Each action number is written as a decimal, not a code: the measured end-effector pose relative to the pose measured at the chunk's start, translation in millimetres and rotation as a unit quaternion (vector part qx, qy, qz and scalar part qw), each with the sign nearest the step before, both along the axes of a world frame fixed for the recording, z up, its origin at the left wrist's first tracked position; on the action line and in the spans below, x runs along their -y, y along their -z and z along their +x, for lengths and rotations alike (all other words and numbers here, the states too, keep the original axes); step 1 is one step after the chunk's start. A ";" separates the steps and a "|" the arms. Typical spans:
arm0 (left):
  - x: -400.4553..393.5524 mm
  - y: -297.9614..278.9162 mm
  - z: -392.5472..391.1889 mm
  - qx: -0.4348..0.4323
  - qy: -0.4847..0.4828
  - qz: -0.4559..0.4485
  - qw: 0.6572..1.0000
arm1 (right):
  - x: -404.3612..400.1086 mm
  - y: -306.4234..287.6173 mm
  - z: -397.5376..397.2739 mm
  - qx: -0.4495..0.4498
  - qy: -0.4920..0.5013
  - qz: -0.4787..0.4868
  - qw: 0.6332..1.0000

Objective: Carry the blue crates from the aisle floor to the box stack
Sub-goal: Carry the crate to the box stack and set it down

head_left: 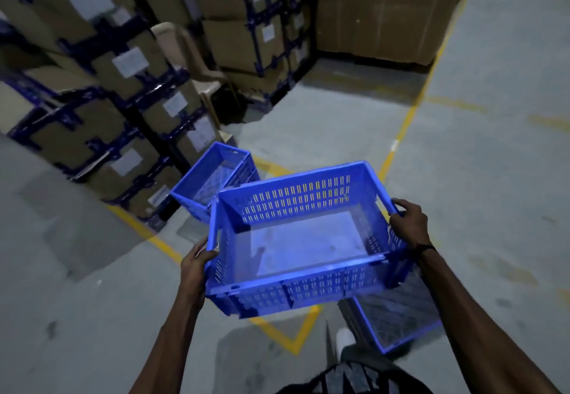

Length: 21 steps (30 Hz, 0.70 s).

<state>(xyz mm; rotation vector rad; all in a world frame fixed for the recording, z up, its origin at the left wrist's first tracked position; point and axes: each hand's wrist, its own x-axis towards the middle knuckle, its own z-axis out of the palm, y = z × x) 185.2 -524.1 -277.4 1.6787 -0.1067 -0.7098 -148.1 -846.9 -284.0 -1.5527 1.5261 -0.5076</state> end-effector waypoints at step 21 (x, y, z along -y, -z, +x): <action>46.6 -18.5 156.5 -0.034 -0.189 -0.053 0.980 | 140.8 37.9 261.3 -0.074 -0.191 0.094 0.974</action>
